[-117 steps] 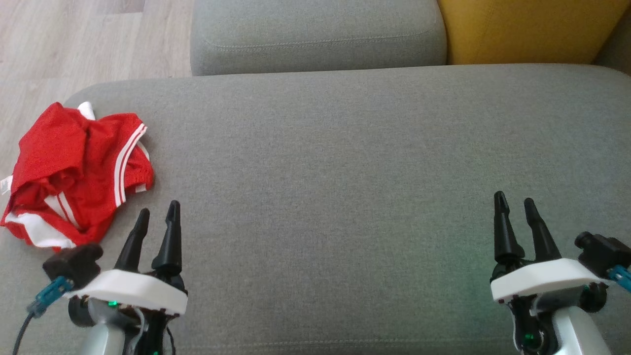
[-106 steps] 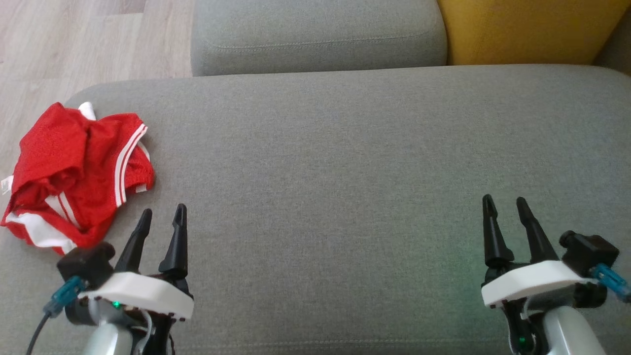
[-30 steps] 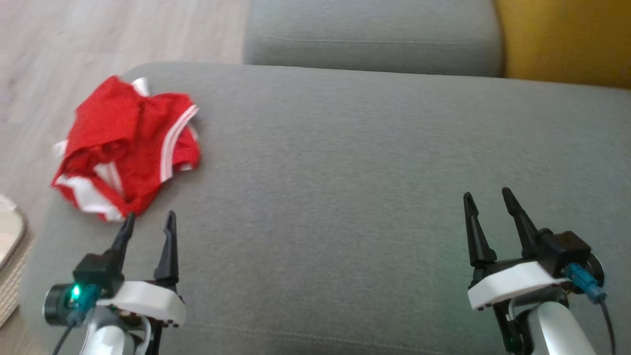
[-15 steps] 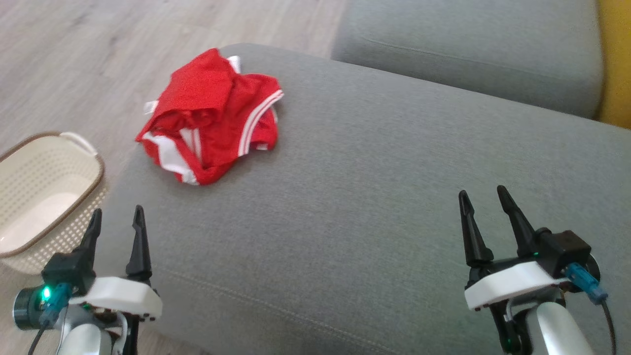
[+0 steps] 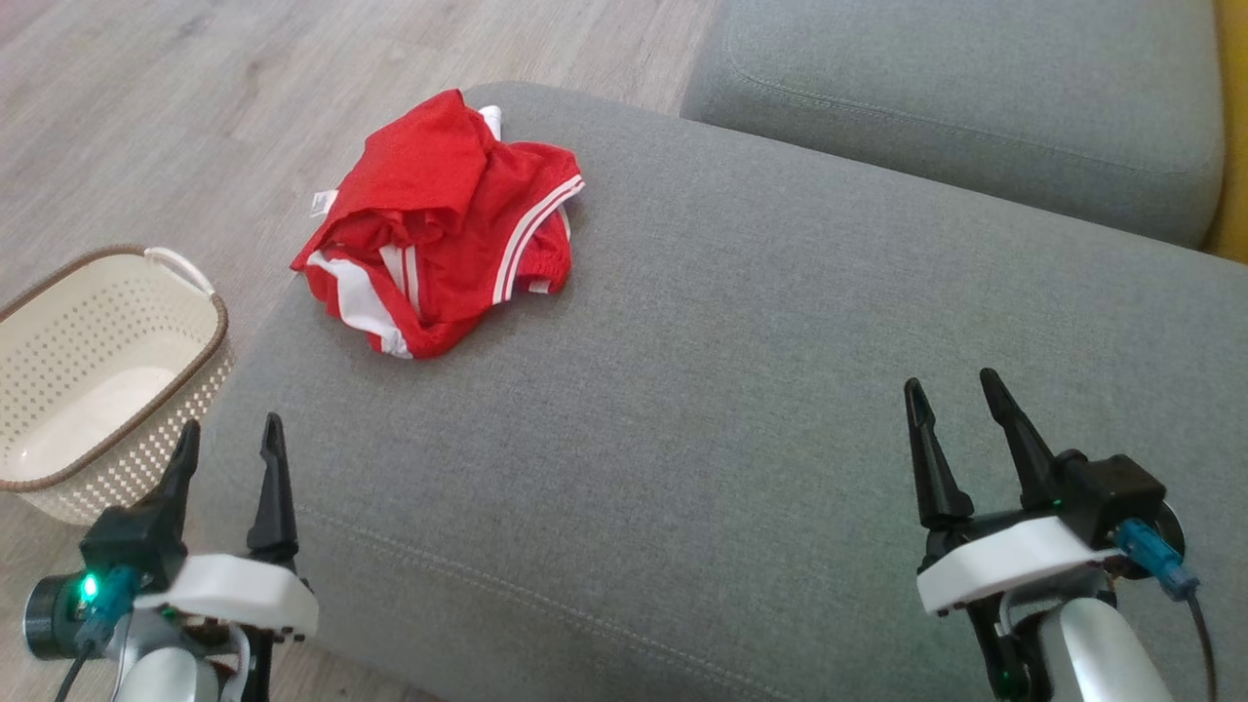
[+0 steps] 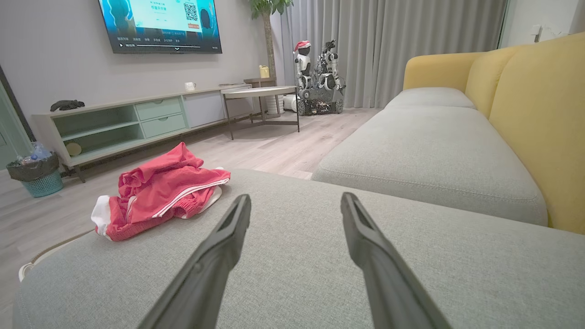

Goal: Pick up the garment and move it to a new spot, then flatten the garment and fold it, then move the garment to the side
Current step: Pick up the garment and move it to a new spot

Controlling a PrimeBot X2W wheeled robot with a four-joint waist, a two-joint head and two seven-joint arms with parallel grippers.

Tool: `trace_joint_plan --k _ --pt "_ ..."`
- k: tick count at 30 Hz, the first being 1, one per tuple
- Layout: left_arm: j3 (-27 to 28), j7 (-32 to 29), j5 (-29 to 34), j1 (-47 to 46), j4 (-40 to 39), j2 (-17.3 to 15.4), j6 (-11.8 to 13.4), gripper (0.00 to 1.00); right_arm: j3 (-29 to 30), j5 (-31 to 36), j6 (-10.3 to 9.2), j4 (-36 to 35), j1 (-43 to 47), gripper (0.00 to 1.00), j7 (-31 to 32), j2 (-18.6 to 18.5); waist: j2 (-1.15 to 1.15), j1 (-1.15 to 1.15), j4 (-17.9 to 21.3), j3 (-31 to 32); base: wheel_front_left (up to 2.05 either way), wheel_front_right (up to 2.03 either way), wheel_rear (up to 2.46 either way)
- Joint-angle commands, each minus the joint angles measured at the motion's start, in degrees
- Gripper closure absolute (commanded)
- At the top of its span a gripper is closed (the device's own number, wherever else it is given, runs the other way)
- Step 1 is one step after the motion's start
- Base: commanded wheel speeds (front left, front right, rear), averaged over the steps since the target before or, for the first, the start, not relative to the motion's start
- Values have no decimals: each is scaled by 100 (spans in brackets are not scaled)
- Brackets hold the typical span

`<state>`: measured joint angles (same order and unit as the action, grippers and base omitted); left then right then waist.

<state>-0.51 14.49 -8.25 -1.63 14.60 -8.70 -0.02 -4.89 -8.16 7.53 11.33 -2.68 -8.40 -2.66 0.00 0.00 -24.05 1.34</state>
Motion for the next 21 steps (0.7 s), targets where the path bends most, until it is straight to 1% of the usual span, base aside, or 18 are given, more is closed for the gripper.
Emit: trace_joint_plan --k 1,7,11,16,21 --pt "238 51 -43 -251 -196 -98 -10 0 -132 -15 -4 -195 -101 0 13 -21 0 0 5 -5 0 0 0" --pt "244 51 -51 -298 -202 -80 -24 0 -131 22 -4 -254 -116 0 57 -21 0 0 29 -99 0 0 0" --pt "273 51 -92 -439 -220 -46 -42 0 -104 143 -4 -379 -208 0 149 -21 0 0 88 -361 0 0 0" --pt "330 51 -198 -895 -191 16 -136 0 28 398 -4 -669 -430 0 375 -21 0 0 175 -939 0 0 0" --pt "366 51 -313 -1738 122 52 -296 0 103 737 -4 -1043 -719 0 677 -21 0 0 265 -1664 0 0 0"
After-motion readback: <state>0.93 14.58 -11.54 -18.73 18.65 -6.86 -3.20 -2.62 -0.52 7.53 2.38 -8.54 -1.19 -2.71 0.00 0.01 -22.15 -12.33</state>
